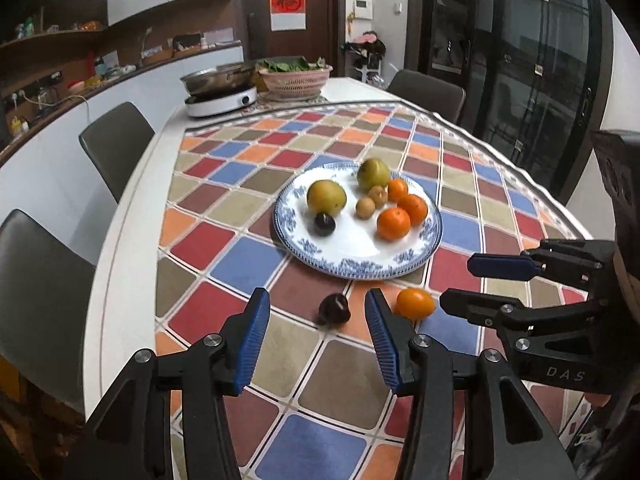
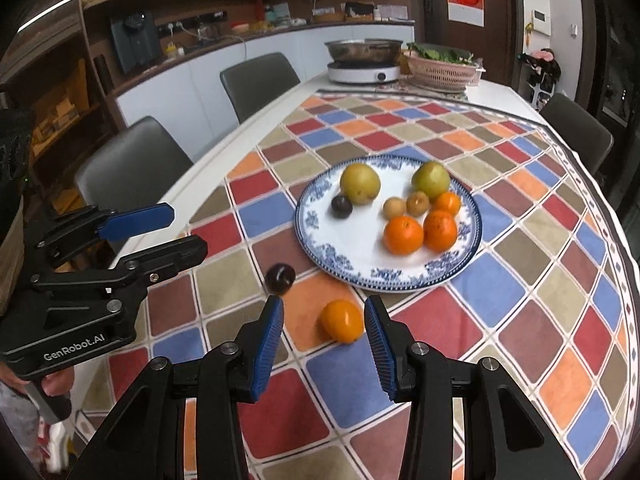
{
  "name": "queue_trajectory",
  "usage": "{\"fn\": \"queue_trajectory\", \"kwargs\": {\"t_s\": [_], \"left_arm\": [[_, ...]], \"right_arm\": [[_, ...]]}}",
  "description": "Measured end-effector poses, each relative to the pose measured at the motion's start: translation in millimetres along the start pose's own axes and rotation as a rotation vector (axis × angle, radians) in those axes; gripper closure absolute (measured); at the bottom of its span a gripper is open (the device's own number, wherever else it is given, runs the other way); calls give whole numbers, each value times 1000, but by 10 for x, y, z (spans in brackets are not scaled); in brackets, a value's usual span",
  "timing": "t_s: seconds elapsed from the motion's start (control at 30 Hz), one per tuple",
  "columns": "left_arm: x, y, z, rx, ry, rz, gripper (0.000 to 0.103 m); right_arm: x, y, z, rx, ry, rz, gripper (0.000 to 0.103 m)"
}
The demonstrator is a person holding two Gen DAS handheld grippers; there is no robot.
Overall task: Organize fruits
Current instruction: 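Move the right tool to another mandarin orange while the left tool approaches a dark plum, then grasp the orange with the right tool while the left tool grasps the dark plum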
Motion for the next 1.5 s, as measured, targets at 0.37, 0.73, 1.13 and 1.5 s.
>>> {"fn": "queue_trajectory", "kwargs": {"t_s": [0.37,0.73,1.13,1.5], "left_arm": [[-282,358,-63,-77,10,60,54],[-379,696,-117,-96,22,103,54],[-462,897,-147,-79,12,148,70],[-415,732,-211,-64,-9,136,75]], "right_arm": [[-272,293,-72,4,10,79,60],[-352,492,-108,17,2,94,60],[-358,618,-119,43,-15,91,62],[-312,555,-131,69,5,68,68]]}}
Point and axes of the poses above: each gripper's, at about its wrist camera, not at the fingertips, and y roughly the way its jaws point, z to its left, x to its top, the point moved 8 cm from there along y, roughly the way its jaws point, and after that the axes turned 13 degrees about -z, right-handed, at the moved point
